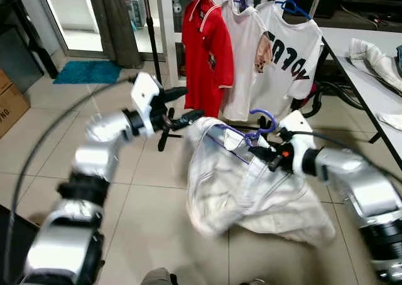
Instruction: Hang hanger
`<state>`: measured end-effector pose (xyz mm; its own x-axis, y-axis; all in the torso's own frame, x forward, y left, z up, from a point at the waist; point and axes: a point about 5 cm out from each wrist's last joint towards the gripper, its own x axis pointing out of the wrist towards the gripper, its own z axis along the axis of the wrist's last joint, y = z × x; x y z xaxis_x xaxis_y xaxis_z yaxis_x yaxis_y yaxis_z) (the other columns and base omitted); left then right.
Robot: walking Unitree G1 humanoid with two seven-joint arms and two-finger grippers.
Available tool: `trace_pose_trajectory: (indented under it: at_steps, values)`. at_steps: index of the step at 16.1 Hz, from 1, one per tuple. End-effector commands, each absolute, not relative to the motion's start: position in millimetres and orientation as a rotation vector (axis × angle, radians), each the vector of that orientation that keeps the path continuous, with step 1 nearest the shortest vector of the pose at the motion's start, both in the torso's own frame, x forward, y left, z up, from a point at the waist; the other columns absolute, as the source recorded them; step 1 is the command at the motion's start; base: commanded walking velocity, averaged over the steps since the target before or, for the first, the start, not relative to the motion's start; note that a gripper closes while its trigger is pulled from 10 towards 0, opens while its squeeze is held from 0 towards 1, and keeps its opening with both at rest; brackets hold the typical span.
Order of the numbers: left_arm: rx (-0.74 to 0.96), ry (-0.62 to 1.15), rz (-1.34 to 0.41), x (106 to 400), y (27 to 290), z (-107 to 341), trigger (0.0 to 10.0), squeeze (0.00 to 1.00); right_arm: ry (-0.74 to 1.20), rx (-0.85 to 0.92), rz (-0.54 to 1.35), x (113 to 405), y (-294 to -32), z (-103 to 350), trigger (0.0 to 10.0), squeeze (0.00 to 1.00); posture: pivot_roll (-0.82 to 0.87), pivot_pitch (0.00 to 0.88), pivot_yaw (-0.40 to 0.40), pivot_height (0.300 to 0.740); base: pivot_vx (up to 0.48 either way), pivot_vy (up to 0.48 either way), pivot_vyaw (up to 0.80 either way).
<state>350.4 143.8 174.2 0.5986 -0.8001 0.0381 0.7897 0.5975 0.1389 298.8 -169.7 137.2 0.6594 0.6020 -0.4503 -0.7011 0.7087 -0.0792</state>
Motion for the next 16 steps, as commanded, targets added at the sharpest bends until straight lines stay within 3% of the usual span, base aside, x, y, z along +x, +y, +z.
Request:
trace_pose_trajectory:
  at_steps: [1, 2, 3, 6, 13, 14, 16]
  values:
    - [0.12, -0.162, -0.891, 350, 143, 182, 10.0, 1.0, 0.341, -0.246, 0.724, 301, -168, 151, 0.0, 0.0, -0.03, 0.0, 0.004, 0.74, 0.0, 0.0, 0.0]
    - [0.127, -0.17, -0.878, 350, 142, 182, 10.0, 0.82, 0.34, -0.242, 0.725, 300, -166, 151, 0.0, 0.0, -0.03, 0.0, 0.005, 0.74, 0.0, 0.0, 0.0]
    - [0.165, -0.147, -0.816, 352, 141, 176, 10.0, 0.0, 0.329, -0.216, 0.697, 301, -163, 152, 0.0, 0.0, -0.03, 0.0, 0.008, 0.74, 0.0, 0.0, 0.0]
    - [0.227, -0.059, -0.629, 353, 143, 150, 10.0, 0.0, 0.287, -0.103, 0.622, 303, -158, 157, 0.0, 0.0, -0.04, 0.0, 0.022, 0.74, 0.0, 0.0, 0.0]
    - [0.243, -0.061, -0.658, 346, 113, 127, 10.0, 0.0, 0.254, 0.059, 0.667, 293, -140, 163, 0.0, 0.0, -0.05, 0.0, 0.024, 0.74, 0.0, 0.0, 0.0]
    - [0.251, -0.06, -0.662, 348, 111, 127, 0.0, 0.0, 0.254, 0.065, 0.677, 292, -137, 164, 0.0, 0.0, -0.05, 0.0, 0.022, 0.74, 0.0, 0.0, 0.0]
    - [0.254, -0.059, -0.665, 351, 106, 128, 0.0, 0.0, 0.255, 0.072, 0.682, 291, -136, 164, 0.0, 0.0, -0.05, 0.0, 0.023, 0.74, 0.0, 0.0, 0.0]
